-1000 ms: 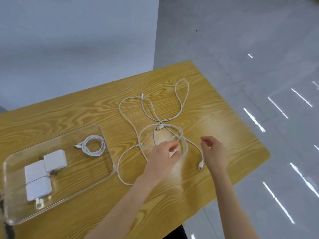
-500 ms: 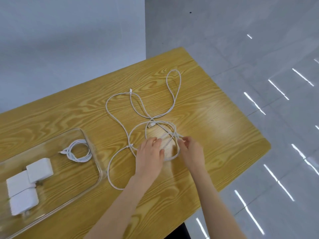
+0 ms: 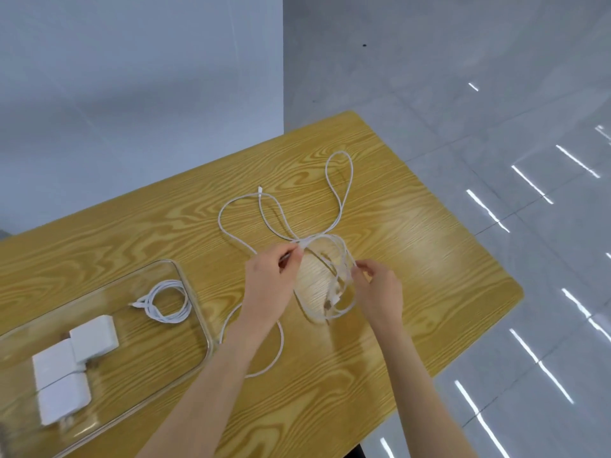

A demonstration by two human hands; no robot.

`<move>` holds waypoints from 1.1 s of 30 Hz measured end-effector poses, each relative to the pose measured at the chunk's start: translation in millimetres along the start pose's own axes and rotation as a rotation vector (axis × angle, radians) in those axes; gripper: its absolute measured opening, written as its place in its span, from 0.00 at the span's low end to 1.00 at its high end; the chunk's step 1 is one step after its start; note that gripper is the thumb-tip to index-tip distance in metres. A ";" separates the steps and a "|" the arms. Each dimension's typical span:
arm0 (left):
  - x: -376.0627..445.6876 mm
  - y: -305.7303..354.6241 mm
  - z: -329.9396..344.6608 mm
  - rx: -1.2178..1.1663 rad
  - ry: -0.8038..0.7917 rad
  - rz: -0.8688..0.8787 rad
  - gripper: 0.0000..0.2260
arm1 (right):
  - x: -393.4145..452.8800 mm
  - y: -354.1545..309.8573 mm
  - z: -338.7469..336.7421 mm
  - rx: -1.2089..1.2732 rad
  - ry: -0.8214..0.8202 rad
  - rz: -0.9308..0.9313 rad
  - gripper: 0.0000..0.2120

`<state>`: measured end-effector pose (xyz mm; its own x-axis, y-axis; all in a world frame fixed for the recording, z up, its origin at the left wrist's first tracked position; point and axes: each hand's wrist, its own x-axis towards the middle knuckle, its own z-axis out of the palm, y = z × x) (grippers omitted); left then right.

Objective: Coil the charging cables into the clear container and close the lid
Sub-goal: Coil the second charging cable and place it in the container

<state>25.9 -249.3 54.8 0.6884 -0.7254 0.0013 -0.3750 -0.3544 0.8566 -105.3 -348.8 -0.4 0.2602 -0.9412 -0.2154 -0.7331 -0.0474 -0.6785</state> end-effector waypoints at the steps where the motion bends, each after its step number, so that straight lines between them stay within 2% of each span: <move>1: 1.2 7.4 -10.4 -0.033 0.022 -0.003 0.07 | -0.4 -5.0 -4.4 0.003 0.036 -0.026 0.12; 8: -2.5 43.9 -80.5 -0.361 0.148 -0.019 0.10 | -2.7 -36.0 -26.5 0.057 0.092 -0.070 0.10; 12: -7.7 38.6 -105.6 -0.614 0.188 -0.027 0.19 | -12.4 -42.2 -26.5 0.093 0.147 -0.057 0.09; 15: -11.2 32.7 -116.4 -0.901 0.186 -0.057 0.21 | -18.6 -40.6 -24.2 0.083 0.168 -0.033 0.09; 18: -16.2 25.5 -123.2 -1.036 0.203 -0.064 0.21 | -23.0 -34.3 -20.4 0.098 0.175 -0.001 0.09; 22: -23.8 11.8 -118.8 -0.910 0.157 -0.122 0.12 | -28.7 -29.2 -15.6 0.157 0.156 0.007 0.08; 26: -35.8 3.4 -100.1 -0.621 0.018 -0.164 0.12 | -32.0 -29.0 -15.3 0.205 0.152 0.006 0.08; 28: -41.4 2.3 -85.9 -0.480 -0.051 -0.178 0.08 | -32.6 -29.0 -15.5 0.236 0.140 -0.002 0.08; 33: -47.5 -7.0 -47.2 -0.288 -0.219 -0.171 0.06 | -32.8 -34.0 -13.1 0.376 0.090 -0.023 0.07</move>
<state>25.2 -184.5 73.1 0.5656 -0.7898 -0.2372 -0.0553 -0.3232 0.9447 -97.1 -320.7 38.9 0.2051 -0.9678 -0.1459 -0.4421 0.0414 -0.8960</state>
